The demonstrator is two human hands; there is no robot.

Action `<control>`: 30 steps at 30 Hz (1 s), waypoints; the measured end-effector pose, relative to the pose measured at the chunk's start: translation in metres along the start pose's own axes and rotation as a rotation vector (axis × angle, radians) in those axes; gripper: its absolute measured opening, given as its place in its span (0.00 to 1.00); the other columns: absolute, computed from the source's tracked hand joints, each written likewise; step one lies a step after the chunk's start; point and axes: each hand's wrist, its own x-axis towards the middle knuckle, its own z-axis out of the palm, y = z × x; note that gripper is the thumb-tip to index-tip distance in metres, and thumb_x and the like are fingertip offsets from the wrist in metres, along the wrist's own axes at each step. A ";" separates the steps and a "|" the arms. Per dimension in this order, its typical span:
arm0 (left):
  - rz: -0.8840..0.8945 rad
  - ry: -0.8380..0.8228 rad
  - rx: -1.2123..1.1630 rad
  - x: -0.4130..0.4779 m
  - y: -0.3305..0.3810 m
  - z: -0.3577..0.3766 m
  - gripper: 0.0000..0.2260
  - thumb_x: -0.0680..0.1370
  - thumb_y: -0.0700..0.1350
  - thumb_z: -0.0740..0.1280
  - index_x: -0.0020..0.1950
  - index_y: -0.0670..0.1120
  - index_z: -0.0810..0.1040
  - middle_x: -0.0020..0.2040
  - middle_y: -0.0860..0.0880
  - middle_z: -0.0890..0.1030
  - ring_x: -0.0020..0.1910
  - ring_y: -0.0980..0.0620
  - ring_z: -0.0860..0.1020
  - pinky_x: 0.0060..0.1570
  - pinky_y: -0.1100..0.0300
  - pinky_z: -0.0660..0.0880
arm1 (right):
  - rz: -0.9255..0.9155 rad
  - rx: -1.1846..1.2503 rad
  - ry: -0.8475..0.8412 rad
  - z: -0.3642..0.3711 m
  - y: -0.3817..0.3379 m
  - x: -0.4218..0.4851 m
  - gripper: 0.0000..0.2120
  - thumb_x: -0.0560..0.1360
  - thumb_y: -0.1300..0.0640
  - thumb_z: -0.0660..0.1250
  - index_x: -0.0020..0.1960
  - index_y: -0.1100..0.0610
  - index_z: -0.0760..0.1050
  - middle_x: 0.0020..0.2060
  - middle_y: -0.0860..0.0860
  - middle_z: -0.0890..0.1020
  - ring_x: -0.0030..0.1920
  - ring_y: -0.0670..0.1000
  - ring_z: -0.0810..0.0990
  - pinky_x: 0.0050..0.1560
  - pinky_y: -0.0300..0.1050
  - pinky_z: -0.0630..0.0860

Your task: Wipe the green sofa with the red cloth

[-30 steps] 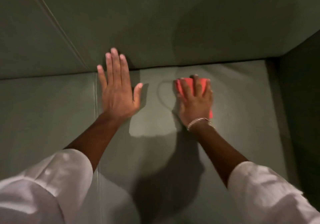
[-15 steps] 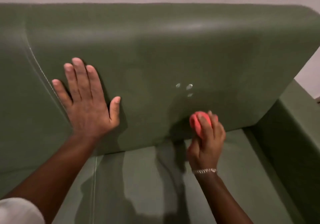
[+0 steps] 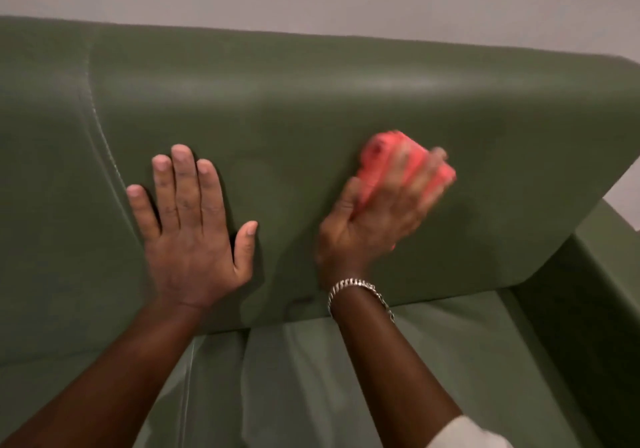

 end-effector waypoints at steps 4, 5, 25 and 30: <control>0.020 -0.035 -0.062 -0.005 -0.013 -0.005 0.38 0.79 0.58 0.56 0.79 0.38 0.43 0.77 0.32 0.53 0.80 0.45 0.35 0.77 0.44 0.36 | -0.508 -0.154 -0.332 -0.029 0.020 -0.020 0.26 0.78 0.47 0.59 0.74 0.51 0.62 0.77 0.60 0.58 0.75 0.75 0.60 0.72 0.74 0.62; 0.000 -0.049 -0.058 -0.008 -0.019 -0.007 0.38 0.79 0.58 0.55 0.79 0.39 0.42 0.77 0.33 0.52 0.80 0.45 0.36 0.77 0.43 0.36 | -0.501 -0.149 -0.354 -0.036 0.024 -0.018 0.25 0.77 0.48 0.60 0.73 0.52 0.63 0.75 0.62 0.59 0.73 0.77 0.61 0.69 0.77 0.64; -1.129 0.236 -0.299 -0.078 -0.121 0.021 0.35 0.81 0.60 0.47 0.80 0.38 0.45 0.81 0.37 0.48 0.81 0.43 0.45 0.79 0.41 0.47 | -1.501 -0.115 -0.479 0.059 -0.201 -0.041 0.23 0.82 0.49 0.54 0.76 0.48 0.64 0.79 0.54 0.63 0.79 0.64 0.59 0.76 0.64 0.55; -1.244 0.291 -0.318 -0.073 -0.164 0.020 0.36 0.80 0.63 0.45 0.80 0.40 0.45 0.82 0.41 0.47 0.82 0.46 0.46 0.78 0.43 0.45 | -1.360 -0.124 -0.518 0.088 -0.289 -0.070 0.30 0.75 0.52 0.63 0.76 0.46 0.62 0.80 0.55 0.60 0.79 0.66 0.56 0.77 0.68 0.52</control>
